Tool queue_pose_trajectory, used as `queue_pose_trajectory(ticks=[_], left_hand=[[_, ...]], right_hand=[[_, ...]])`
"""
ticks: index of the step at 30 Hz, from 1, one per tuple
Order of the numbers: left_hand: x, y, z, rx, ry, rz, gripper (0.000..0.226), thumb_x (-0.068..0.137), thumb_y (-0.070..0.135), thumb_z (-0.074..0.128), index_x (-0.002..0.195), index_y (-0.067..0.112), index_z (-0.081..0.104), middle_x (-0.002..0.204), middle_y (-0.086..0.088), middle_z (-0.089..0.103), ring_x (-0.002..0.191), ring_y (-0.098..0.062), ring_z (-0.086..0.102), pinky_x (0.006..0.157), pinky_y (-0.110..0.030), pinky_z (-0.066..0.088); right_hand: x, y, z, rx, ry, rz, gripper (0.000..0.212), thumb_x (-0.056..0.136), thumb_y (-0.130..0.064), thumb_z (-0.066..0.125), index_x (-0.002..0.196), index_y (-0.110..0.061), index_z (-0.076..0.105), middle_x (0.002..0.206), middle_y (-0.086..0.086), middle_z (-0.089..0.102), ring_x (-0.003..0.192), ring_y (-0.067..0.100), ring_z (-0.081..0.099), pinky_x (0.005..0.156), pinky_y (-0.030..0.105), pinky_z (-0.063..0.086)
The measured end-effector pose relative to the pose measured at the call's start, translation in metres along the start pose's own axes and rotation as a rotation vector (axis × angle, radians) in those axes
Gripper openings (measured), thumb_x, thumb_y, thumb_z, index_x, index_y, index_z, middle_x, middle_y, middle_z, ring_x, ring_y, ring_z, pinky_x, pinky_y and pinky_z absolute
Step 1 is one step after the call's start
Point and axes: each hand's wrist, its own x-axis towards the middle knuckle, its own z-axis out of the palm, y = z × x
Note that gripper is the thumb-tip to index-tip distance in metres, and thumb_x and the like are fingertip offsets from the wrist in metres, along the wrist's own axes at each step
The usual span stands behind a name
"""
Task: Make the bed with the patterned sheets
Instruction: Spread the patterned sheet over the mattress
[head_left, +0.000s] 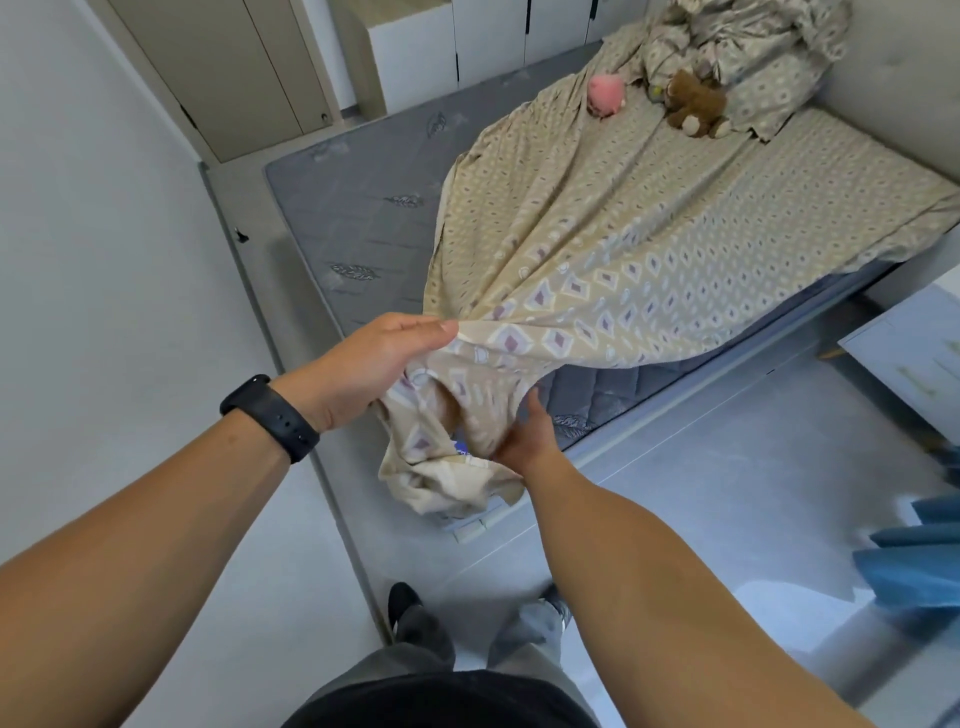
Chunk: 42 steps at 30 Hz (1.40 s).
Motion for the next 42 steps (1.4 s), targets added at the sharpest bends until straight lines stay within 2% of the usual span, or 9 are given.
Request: queue_pose_trajectory(ticks=[2, 7, 11, 17, 22, 26, 31, 35, 42], left_hand=[[0.001, -0.002, -0.009, 0.041, -0.005, -0.016, 0.034, 0.105, 0.03, 0.049, 0.12, 0.008, 0.071, 0.115, -0.003, 0.075, 0.109, -0.018, 0.071, 0.101, -0.031, 0.049], [0.012, -0.033, -0.035, 0.511, 0.304, -0.038, 0.043, 0.101, 0.043, 0.055, 0.077, 0.008, 0.049, 0.066, 0.002, 0.046, 0.061, -0.015, 0.044, 0.059, -0.03, 0.032], [0.017, -0.07, -0.031, 0.699, 0.46, -0.077, 0.011, 0.094, 0.029, 0.062, 0.099, 0.021, 0.056, 0.096, 0.003, 0.06, 0.085, -0.022, 0.059, 0.071, -0.039, 0.049], [0.018, -0.097, 0.055, 0.649, -0.169, 0.063, 0.058, 0.078, 0.042, 0.077, 0.13, 0.037, 0.051, 0.122, 0.018, 0.054, 0.111, -0.003, 0.056, 0.096, -0.03, 0.049], [0.028, -0.112, 0.094, 0.802, 0.005, 0.13, 0.005, 0.095, 0.027, 0.057, 0.099, 0.026, 0.054, 0.087, 0.004, 0.064, 0.077, -0.017, 0.06, 0.068, -0.04, 0.048], [0.036, -0.103, 0.114, 0.781, -0.122, 0.234, 0.025, 0.091, 0.014, 0.046, 0.069, 0.014, 0.036, 0.062, -0.006, 0.047, 0.055, -0.019, 0.039, 0.056, -0.036, 0.027], [0.036, -0.094, 0.127, 0.741, -0.235, 0.208, 0.028, 0.088, 0.01, 0.046, 0.068, 0.006, 0.027, 0.101, 0.052, 0.052, 0.052, -0.009, 0.037, 0.054, -0.032, 0.026], [0.035, -0.095, 0.115, 0.81, -0.098, 0.147, 0.024, 0.082, 0.021, 0.042, 0.063, 0.017, 0.029, 0.055, 0.001, 0.043, 0.052, -0.01, 0.027, 0.055, -0.034, 0.02], [0.039, -0.107, 0.091, 1.102, -0.028, 0.039, 0.022, 0.087, 0.011, 0.045, 0.07, 0.022, 0.035, 0.07, -0.004, 0.051, 0.066, -0.024, 0.05, 0.057, -0.036, 0.027]], right_hand=[[-0.007, 0.003, 0.002, 0.08, 0.039, -0.083, 0.049, 0.096, -0.051, 0.06, 0.128, -0.014, 0.067, 0.124, 0.016, 0.07, 0.105, 0.038, 0.069, 0.075, 0.055, 0.058], [-0.033, 0.004, -0.006, -0.046, 0.247, -0.499, 0.028, 0.099, -0.024, 0.063, 0.126, -0.017, 0.063, 0.122, 0.001, 0.069, 0.108, 0.026, 0.066, 0.1, 0.044, 0.053], [-0.074, 0.016, -0.018, -0.211, 0.305, -0.681, 0.021, 0.102, -0.028, 0.059, 0.118, -0.014, 0.061, 0.111, 0.0, 0.069, 0.1, 0.023, 0.067, 0.092, 0.041, 0.054], [-0.114, 0.023, -0.021, -0.353, 0.151, -0.674, 0.021, 0.105, -0.02, 0.052, 0.096, -0.003, 0.06, 0.067, 0.001, 0.065, 0.058, 0.013, 0.063, 0.052, 0.025, 0.049], [-0.131, 0.017, -0.041, -0.513, 0.063, -0.633, 0.026, 0.102, -0.023, 0.057, 0.107, 0.0, 0.069, 0.1, 0.014, 0.076, 0.093, 0.024, 0.072, 0.087, 0.035, 0.057], [-0.136, -0.023, -0.073, -0.325, 0.106, -0.555, 0.017, 0.096, -0.024, 0.064, 0.1, -0.008, 0.066, 0.096, 0.009, 0.069, 0.086, 0.021, 0.065, 0.085, 0.034, 0.052], [-0.116, -0.098, -0.096, 0.032, 0.135, -0.36, 0.033, 0.099, -0.031, 0.064, 0.122, -0.007, 0.068, 0.117, 0.011, 0.073, 0.11, 0.03, 0.069, 0.095, 0.041, 0.056], [-0.11, -0.151, -0.107, 0.037, 0.268, -0.515, 0.026, 0.1, -0.032, 0.06, 0.113, -0.011, 0.067, 0.103, 0.008, 0.075, 0.091, 0.026, 0.071, 0.074, 0.037, 0.059], [-0.139, -0.116, -0.121, -0.206, 0.616, -0.952, 0.025, 0.095, -0.021, 0.053, 0.072, -0.011, 0.051, 0.065, 0.003, 0.042, 0.058, 0.018, 0.035, 0.057, 0.033, 0.032]])
